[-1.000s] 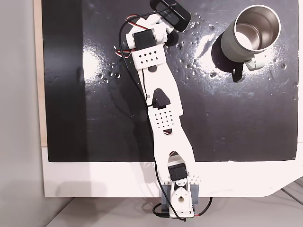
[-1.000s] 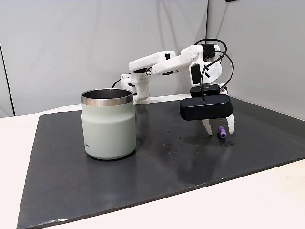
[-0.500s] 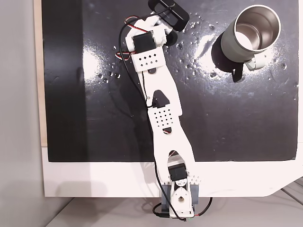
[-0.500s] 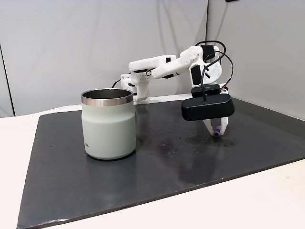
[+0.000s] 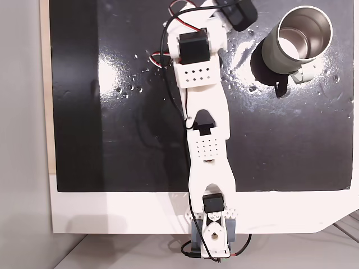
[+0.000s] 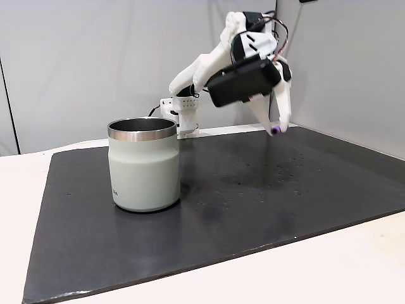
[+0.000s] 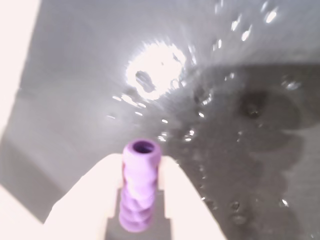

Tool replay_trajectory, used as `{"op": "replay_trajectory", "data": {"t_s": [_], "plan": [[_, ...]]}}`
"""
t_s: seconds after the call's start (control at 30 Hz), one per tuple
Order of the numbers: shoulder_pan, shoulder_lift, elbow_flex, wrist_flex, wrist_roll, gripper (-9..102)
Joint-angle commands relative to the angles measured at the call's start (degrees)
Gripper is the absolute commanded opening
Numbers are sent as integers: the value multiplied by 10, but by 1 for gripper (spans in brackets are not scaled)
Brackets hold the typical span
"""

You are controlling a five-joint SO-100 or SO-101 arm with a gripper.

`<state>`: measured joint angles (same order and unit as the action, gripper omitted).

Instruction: Grasp a pengrip and put it in the cup.

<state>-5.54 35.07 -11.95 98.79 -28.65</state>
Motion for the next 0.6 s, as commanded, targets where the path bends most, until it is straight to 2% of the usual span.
{"op": "replay_trajectory", "data": {"t_s": [0.0, 0.3, 0.57], "plan": [[33, 104, -4, 21, 8, 0], [170, 207, 44, 29, 23, 0], [273, 189, 47, 24, 4, 0]]}}
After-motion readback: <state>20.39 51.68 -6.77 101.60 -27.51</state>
